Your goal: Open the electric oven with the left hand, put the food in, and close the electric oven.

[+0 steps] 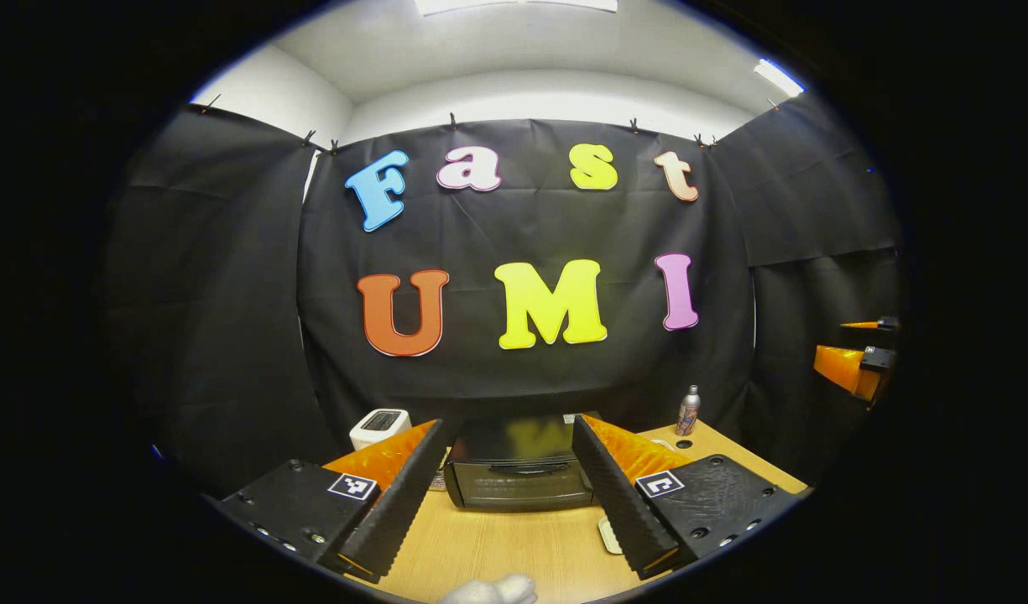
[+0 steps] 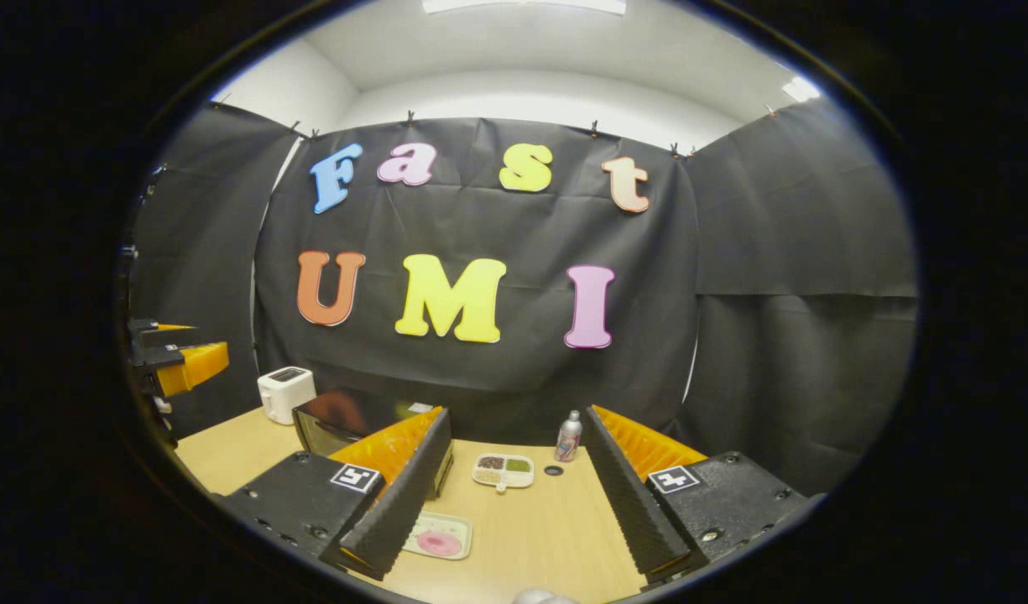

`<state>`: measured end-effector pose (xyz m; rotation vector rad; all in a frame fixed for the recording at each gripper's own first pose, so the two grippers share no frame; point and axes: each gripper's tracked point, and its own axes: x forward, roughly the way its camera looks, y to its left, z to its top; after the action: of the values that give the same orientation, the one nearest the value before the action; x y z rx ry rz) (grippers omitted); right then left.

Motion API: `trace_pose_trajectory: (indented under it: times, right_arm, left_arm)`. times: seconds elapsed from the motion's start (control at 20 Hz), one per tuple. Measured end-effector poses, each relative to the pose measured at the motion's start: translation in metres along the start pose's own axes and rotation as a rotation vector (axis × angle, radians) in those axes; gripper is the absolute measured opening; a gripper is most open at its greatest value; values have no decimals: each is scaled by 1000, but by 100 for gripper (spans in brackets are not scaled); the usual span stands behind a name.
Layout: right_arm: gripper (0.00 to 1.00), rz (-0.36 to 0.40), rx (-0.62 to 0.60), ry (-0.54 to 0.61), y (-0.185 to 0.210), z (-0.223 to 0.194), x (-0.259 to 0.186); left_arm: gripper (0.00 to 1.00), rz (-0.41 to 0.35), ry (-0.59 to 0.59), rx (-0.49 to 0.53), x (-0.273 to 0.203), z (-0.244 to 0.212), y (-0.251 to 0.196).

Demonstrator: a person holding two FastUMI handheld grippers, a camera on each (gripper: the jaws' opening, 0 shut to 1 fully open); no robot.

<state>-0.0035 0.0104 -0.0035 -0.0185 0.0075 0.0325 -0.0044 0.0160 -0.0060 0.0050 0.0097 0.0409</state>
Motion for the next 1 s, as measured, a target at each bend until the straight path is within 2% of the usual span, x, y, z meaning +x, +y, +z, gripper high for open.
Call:
trace_pose_trajectory:
  times: [0.15,0.2,0.25,0.45,0.8,1.0]
  right_arm:
    - [100,2,-1,-2,-2,1,0]
    - [100,3,-3,-1,-3,1,0]
    - [100,3,-3,2,-4,0,-1]
    - [100,1,-3,-1,-8,3,-1]
    - [100,8,-14,1,-11,12,-1]
    - [100,-18,-11,35,-22,4,-8]
  left_arm:
    - [96,-3,-2,5,1,-2,-3]
    - [100,-12,-2,0,2,-2,-5]
    - [96,-15,-4,-3,4,-3,-6]
    - [96,-26,-18,-5,23,-12,-14]
    - [96,-58,48,-36,98,-71,-33]
    - [96,-59,150,-46,152,-125,-38]
